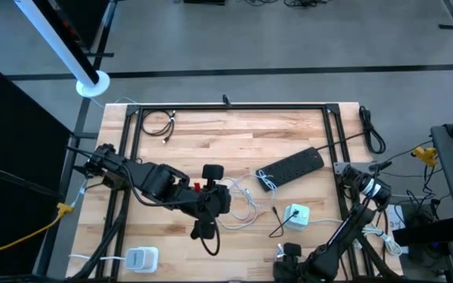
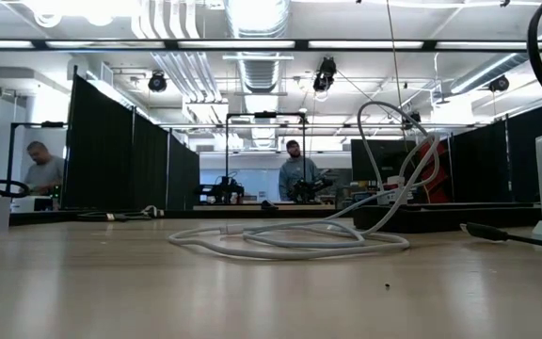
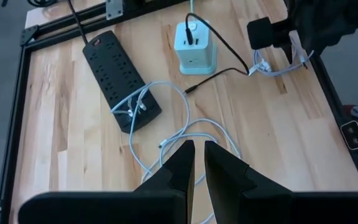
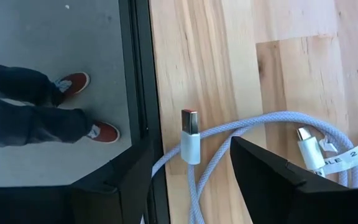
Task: Plug in charger cables
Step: Insert the right white charger cable into the right white outlet extension
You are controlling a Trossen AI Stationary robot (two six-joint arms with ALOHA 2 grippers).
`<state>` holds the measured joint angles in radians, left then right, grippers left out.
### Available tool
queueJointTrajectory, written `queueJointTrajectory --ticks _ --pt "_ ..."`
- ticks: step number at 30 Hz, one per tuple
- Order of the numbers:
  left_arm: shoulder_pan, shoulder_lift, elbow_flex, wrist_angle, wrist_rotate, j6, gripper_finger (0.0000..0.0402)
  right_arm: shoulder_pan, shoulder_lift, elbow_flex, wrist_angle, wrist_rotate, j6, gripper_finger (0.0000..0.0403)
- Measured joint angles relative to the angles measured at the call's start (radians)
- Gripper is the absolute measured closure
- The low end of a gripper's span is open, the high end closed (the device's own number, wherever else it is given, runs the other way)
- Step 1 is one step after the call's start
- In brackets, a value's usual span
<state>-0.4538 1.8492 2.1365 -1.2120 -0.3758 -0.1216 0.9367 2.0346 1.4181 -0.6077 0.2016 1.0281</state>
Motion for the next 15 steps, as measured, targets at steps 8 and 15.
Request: queueJointTrajectory --ticks 8,15 --pt "0.000 0.000 0.000 -0.010 -0.008 0.000 0.0376 -0.010 0.003 -0.008 -0.004 -0.007 -0.035 0.0355" --pt "0.000 0.000 0.000 -0.010 -0.009 0.003 0.0376 -0.019 0.001 -0.018 -0.016 -0.070 -0.054 0.0382"
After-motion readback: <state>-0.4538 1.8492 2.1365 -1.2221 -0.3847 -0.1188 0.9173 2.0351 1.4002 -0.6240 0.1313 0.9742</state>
